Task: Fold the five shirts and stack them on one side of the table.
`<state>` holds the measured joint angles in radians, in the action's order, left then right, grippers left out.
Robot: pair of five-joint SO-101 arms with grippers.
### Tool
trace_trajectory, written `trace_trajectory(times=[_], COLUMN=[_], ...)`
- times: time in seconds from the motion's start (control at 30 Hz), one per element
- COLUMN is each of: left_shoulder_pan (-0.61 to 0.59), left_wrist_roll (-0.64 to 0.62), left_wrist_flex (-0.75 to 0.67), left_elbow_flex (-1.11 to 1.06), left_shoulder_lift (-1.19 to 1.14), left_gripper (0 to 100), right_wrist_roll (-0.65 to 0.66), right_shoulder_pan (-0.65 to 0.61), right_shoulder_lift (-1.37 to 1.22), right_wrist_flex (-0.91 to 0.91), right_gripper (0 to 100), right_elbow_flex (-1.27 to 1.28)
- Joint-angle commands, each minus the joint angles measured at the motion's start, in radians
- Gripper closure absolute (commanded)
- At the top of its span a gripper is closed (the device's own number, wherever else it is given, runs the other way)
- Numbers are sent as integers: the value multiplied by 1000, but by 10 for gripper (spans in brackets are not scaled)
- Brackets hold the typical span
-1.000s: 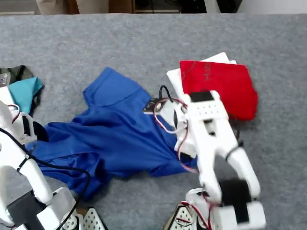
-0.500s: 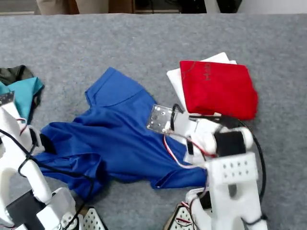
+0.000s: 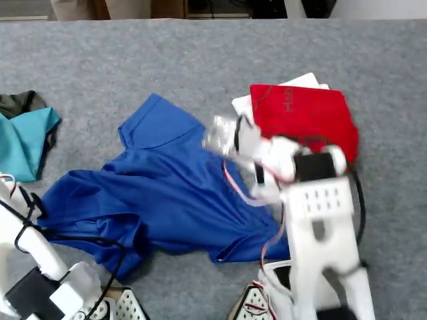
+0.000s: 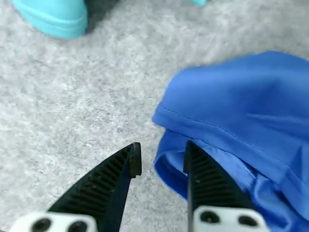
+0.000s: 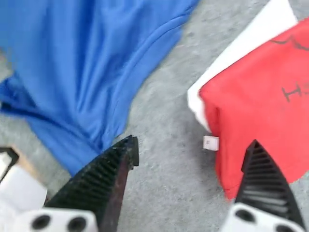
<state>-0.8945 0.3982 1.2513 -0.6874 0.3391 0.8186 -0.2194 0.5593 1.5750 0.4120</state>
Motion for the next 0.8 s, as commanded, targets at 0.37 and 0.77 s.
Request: trace_trajectory(times=[0.37, 0.77], left_shoulder_pan=[-12, -17], left_wrist_roll=[-103, -153], left_wrist_flex=[-189, -265], left_elbow_flex=[-112, 29], left_shoulder_lift=[-8, -308], left_gripper=[850, 853], right_wrist_roll=[-204, -204], right_shoulder_pan=[-232, -242], right_shoulder_lift=[-891, -1213], right_wrist_flex=[60, 207], right_gripper=[659, 659], right_elbow_flex=[-894, -1328])
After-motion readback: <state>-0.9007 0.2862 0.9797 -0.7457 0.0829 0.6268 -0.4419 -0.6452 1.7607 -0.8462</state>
